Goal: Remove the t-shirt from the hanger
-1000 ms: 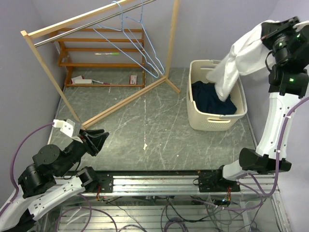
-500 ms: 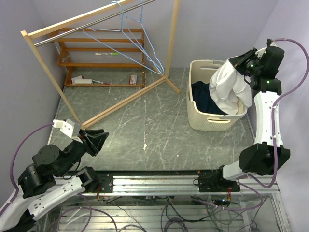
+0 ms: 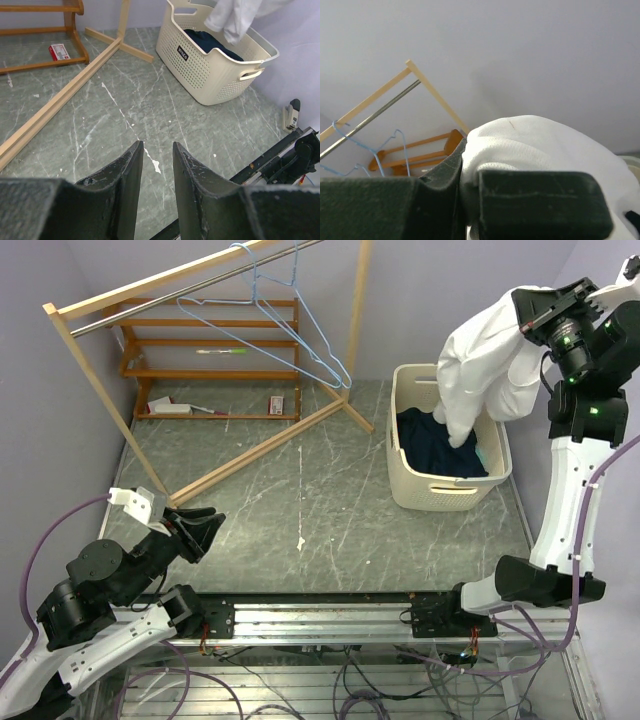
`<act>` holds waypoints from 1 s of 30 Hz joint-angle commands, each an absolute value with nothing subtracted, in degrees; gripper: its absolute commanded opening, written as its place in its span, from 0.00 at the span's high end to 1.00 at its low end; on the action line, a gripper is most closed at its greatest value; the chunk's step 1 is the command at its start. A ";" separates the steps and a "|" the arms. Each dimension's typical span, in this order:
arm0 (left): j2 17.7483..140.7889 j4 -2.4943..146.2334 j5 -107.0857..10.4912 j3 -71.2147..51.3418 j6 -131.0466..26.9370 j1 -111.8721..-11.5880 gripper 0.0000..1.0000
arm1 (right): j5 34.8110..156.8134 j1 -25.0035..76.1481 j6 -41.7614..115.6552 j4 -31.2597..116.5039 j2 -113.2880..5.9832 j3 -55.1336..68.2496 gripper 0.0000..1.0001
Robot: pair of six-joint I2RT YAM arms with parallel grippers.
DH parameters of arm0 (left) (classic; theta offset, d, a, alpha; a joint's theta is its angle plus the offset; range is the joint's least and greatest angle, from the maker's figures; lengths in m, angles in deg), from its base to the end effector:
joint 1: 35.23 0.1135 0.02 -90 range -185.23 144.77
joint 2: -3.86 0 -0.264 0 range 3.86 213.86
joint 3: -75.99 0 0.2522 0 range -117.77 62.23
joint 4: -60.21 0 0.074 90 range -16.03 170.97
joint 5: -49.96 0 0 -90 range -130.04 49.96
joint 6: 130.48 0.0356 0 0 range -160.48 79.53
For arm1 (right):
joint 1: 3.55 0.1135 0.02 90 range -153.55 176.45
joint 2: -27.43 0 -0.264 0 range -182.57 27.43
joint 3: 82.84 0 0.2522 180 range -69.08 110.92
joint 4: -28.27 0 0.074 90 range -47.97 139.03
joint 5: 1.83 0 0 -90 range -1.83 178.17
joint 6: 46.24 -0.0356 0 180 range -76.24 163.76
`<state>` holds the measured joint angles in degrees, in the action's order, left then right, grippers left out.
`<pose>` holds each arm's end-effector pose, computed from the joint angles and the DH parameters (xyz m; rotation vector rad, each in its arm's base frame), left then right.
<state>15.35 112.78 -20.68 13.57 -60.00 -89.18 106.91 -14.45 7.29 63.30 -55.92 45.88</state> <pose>0.0259 -0.0155 0.3588 0.2235 1.6307 -0.7218 0.2698 -0.0403 0.5745 0.3086 1.3925 0.5964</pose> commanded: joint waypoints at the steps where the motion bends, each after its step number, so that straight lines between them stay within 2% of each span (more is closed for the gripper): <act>1: 14.27 111.59 -19.48 13.76 -60.31 -89.12 0.59 | 108.42 -14.19 6.17 61.58 -56.13 42.43 1.00; 8: 14.04 111.54 -19.55 13.87 -60.32 -89.18 0.59 | 106.89 -14.19 5.96 58.30 -53.54 27.82 1.00; 9: 13.99 111.59 -19.49 13.86 -60.34 -89.14 0.59 | 106.80 -14.19 5.97 59.12 -53.97 26.64 0.92; 10: 14.03 111.59 -19.55 13.81 -60.34 -89.14 0.59 | 107.02 -14.17 5.97 60.04 -54.64 25.73 0.76; 11: 13.98 111.59 -19.57 13.83 -60.33 -89.18 0.59 | 107.62 -14.19 5.97 61.19 -55.40 25.17 0.56; 12: 14.04 111.59 -19.56 13.82 -60.34 -89.19 0.59 | 108.68 -14.19 6.09 62.13 -56.10 24.72 0.43; 13: 14.06 111.59 -19.51 13.82 -60.34 -89.16 0.58 | 109.76 -14.19 6.26 62.74 -56.54 24.22 0.36; 15: 14.18 111.66 -19.43 13.81 -60.42 -89.13 0.57 | 111.33 -14.05 6.37 62.68 -56.27 22.54 0.28; 20: 14.58 111.75 -19.23 13.77 -60.51 -89.14 0.52 | 111.51 -13.51 6.92 61.51 -50.83 18.12 0.25; 22: 14.59 111.79 -19.06 13.72 -60.60 -89.15 0.49 | 111.33 -12.92 7.95 62.22 -48.95 17.79 0.02; 26: 14.58 111.85 -18.90 13.75 -60.60 -89.11 0.46 | 110.44 -10.78 12.68 68.70 -49.61 19.79 0.00; 30: 14.30 111.92 -18.60 13.76 -60.76 -89.16 0.46 | 113.87 -9.88 14.48 70.48 -48.06 15.87 0.00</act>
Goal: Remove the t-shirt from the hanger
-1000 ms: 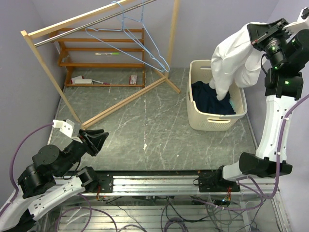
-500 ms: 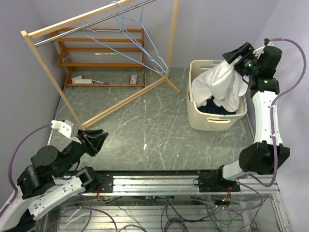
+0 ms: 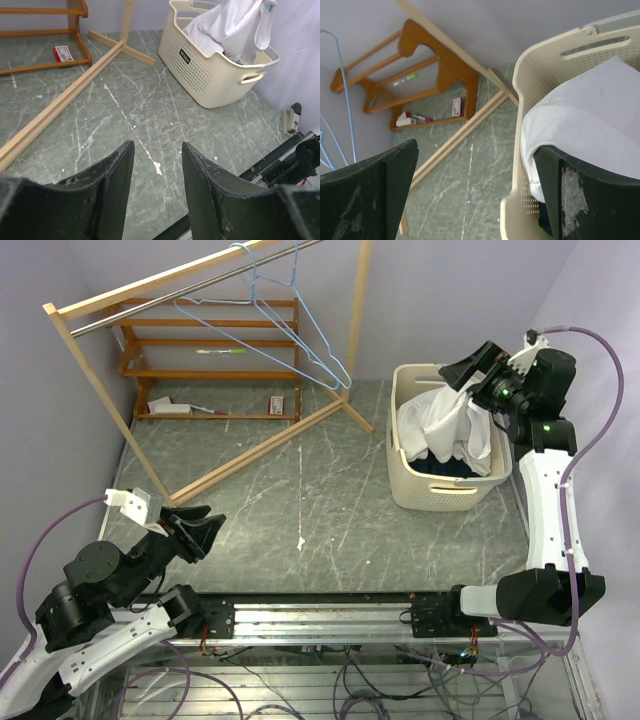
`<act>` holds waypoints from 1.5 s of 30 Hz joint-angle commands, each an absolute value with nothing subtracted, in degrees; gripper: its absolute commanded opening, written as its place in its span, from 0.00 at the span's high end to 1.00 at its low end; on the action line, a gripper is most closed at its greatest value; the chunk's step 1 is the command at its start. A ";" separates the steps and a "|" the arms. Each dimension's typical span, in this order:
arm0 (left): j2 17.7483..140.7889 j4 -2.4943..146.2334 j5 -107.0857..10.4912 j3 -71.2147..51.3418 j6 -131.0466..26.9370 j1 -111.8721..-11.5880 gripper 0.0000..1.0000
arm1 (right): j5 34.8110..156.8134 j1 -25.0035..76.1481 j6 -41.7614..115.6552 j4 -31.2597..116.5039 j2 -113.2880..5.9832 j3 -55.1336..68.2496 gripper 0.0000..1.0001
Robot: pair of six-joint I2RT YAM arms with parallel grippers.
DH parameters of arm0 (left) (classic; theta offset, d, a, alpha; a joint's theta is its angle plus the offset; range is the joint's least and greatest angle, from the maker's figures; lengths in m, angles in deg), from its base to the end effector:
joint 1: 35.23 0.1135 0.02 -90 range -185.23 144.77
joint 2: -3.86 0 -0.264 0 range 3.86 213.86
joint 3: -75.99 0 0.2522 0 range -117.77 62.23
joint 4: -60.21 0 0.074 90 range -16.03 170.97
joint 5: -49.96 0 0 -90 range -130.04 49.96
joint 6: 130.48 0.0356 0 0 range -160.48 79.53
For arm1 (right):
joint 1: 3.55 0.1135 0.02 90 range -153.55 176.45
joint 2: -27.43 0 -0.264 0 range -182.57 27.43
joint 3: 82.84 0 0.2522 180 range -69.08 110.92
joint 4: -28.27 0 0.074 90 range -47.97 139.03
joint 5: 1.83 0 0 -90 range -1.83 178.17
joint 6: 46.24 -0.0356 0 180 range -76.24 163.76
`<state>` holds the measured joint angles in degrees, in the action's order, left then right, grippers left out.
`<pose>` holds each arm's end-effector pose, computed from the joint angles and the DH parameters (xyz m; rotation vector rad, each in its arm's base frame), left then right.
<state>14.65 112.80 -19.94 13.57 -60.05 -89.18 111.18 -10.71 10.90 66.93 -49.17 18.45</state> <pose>0.0244 -0.0127 0.3589 0.2077 1.6204 -0.7186 0.2910 -0.0225 0.4499 0.3516 1.8139 0.6793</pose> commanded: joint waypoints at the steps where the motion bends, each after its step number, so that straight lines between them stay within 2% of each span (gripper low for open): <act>1: 14.17 111.98 -18.45 13.73 -60.78 -89.14 0.46 | 113.73 -9.39 14.71 70.39 -46.61 14.03 0.00; 8: 13.61 112.10 -18.11 13.70 -61.05 -89.17 0.46 | 108.53 -7.69 16.31 72.96 -37.04 -3.56 0.00; 11: 13.65 112.14 -18.05 13.66 -61.11 -89.11 0.46 | 104.49 -7.77 14.78 76.36 -36.30 -2.96 0.00; 15: 13.97 112.20 -18.02 13.72 -61.13 -89.12 0.46 | 107.82 -7.69 14.44 76.91 -32.90 -0.05 0.00; 23: 13.38 113.03 -16.14 13.50 -62.17 -89.11 0.44 | 110.75 -7.69 18.63 73.61 -22.95 -6.78 0.00; 26: 13.77 113.48 -15.10 13.27 -62.65 -89.11 0.40 | 112.16 -7.70 20.17 75.38 -20.49 -8.67 0.00; 27: 14.18 113.63 -14.69 13.08 -62.81 -89.13 0.21 | 112.58 -7.69 20.85 76.14 -19.46 -9.10 0.00; 28: 14.83 113.94 -14.04 12.85 -63.11 -89.13 0.08 | 112.94 -7.73 21.53 76.95 -18.63 -9.39 0.00; 29: 15.85 114.22 -13.47 12.70 -63.41 -89.12 0.02 | 113.11 -7.71 21.94 78.07 -17.80 -9.54 0.00; 34: 22.60 113.83 -11.76 11.54 -61.63 -89.11 0.00 | 111.78 -6.53 25.94 85.59 -15.05 -8.76 0.00; 40: 35.42 109.83 -1.79 3.87 -60.92 -89.12 0.00 | 105.13 -4.89 27.90 87.89 -9.29 -11.26 0.00; 45: 52.81 118.93 6.19 -7.51 -61.55 -89.09 0.01 | 103.34 -3.17 29.04 87.68 -7.55 -14.71 0.00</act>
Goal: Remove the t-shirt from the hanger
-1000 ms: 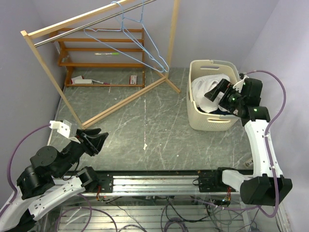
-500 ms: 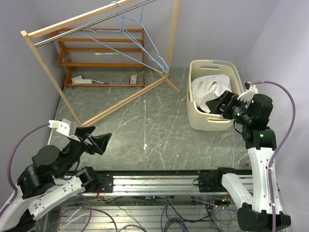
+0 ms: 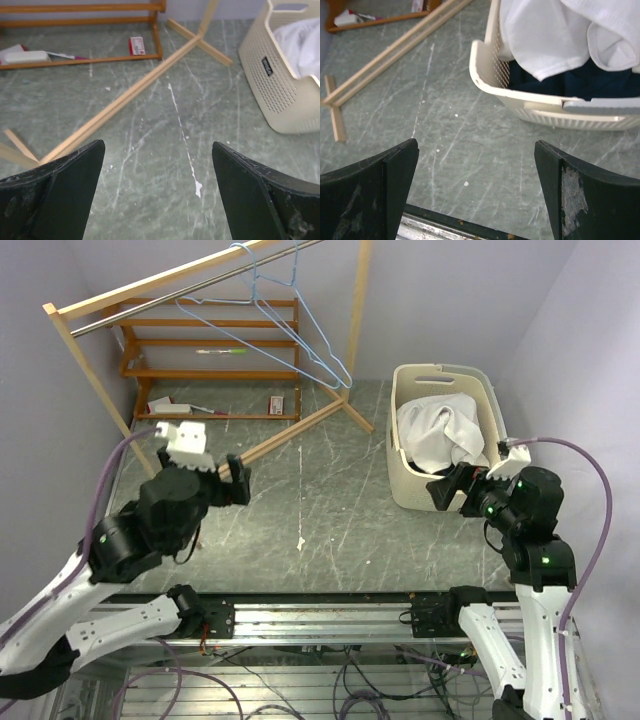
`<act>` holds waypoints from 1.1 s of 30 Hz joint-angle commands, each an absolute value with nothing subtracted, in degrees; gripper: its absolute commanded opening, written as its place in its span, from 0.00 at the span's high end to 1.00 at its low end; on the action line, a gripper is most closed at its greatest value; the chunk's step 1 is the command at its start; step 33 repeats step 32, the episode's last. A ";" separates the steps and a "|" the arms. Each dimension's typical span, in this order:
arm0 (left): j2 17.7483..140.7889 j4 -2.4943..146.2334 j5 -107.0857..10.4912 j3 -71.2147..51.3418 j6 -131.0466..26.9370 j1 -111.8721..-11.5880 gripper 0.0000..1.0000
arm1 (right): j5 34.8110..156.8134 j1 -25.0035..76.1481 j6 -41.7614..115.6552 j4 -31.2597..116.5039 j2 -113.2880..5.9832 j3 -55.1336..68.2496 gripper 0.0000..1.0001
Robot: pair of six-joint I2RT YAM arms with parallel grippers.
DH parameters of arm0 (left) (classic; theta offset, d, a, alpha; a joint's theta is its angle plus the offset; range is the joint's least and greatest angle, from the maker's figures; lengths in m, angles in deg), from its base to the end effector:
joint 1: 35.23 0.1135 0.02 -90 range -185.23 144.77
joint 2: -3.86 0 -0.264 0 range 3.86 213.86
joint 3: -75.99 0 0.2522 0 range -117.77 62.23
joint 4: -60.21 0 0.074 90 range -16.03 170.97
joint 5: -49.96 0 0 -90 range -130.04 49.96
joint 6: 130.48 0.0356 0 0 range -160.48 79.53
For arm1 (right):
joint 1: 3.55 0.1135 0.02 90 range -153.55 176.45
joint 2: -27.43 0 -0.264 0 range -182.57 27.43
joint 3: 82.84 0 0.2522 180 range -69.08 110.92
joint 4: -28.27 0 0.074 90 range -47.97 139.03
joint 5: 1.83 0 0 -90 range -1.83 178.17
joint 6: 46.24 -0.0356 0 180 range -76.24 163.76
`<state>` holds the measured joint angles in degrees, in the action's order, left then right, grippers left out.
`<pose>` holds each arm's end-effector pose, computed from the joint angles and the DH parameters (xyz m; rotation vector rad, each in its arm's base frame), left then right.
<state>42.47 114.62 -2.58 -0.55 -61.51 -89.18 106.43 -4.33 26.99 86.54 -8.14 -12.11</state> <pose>0.0826 -0.0768 0.4043 0.0710 1.8084 -0.3256 0.1107 0.0096 0.3700 0.0941 1.9837 0.4957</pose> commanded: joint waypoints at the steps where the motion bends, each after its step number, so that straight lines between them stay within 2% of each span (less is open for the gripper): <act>1: 56.46 120.93 6.40 -9.16 -61.82 -88.74 0.00 | 103.45 -3.11 28.96 87.40 -7.30 -15.09 0.00; 3: 62.84 122.22 3.04 -10.56 -62.32 -86.21 0.01 | 103.54 -3.12 28.97 87.25 -6.95 -15.21 0.00; 5: 64.70 120.68 -3.76 -9.72 -61.87 -80.37 0.05 | 103.40 -3.03 29.15 87.44 -6.85 -15.07 0.00; 9: 60.24 116.41 -16.02 -4.17 -59.90 -64.73 0.08 | 103.46 -2.87 29.08 87.45 -6.55 -15.54 0.00; 11: 56.66 116.49 -17.77 -2.24 -58.70 -59.86 0.08 | 103.58 -2.77 29.09 87.30 -6.53 -15.70 0.00; 21: 33.49 113.02 -24.84 7.22 -57.38 -59.05 0.08 | 104.52 -2.76 29.08 86.66 -4.75 -16.09 0.00; 27: 30.40 110.17 -22.43 13.17 -59.37 -59.09 0.10 | 103.48 -2.77 28.59 86.75 -5.77 -16.83 0.00; 33: 30.50 111.63 -20.80 12.91 -60.55 -59.14 0.11 | 103.89 -2.76 28.69 86.37 -5.97 -16.96 0.00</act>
